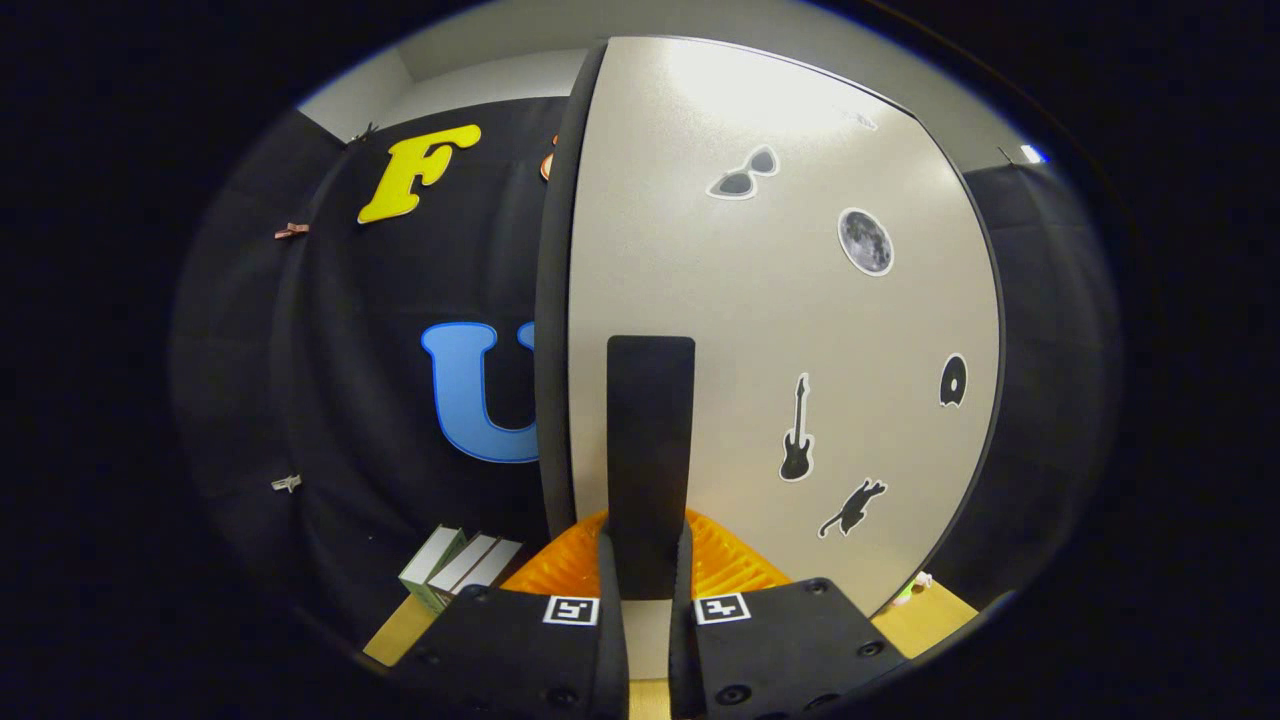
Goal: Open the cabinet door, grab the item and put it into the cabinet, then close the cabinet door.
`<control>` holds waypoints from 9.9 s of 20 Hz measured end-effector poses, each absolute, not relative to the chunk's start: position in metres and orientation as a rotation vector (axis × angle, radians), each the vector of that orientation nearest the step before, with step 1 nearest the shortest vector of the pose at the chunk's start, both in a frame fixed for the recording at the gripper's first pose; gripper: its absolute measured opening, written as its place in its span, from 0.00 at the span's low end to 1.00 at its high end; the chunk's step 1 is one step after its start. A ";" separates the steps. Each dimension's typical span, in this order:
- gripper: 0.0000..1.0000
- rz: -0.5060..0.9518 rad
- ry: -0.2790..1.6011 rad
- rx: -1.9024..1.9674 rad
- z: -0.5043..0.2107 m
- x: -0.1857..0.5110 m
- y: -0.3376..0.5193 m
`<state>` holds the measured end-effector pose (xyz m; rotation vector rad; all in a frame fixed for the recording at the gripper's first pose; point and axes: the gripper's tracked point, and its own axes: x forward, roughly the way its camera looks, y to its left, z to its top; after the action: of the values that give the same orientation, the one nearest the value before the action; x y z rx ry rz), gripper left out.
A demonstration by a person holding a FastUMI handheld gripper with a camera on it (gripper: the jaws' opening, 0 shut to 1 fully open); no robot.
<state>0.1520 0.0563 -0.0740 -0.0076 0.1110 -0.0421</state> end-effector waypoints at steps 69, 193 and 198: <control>0.13 -0.169 0.283 0.063 -0.125 -0.214 -0.290; 0.26 -0.042 0.125 -0.062 -0.069 0.091 -0.010; 0.26 -0.105 0.101 -0.026 -0.046 0.032 -0.019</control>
<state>0.0317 -0.0187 -0.0464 -0.0261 0.1010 -0.1052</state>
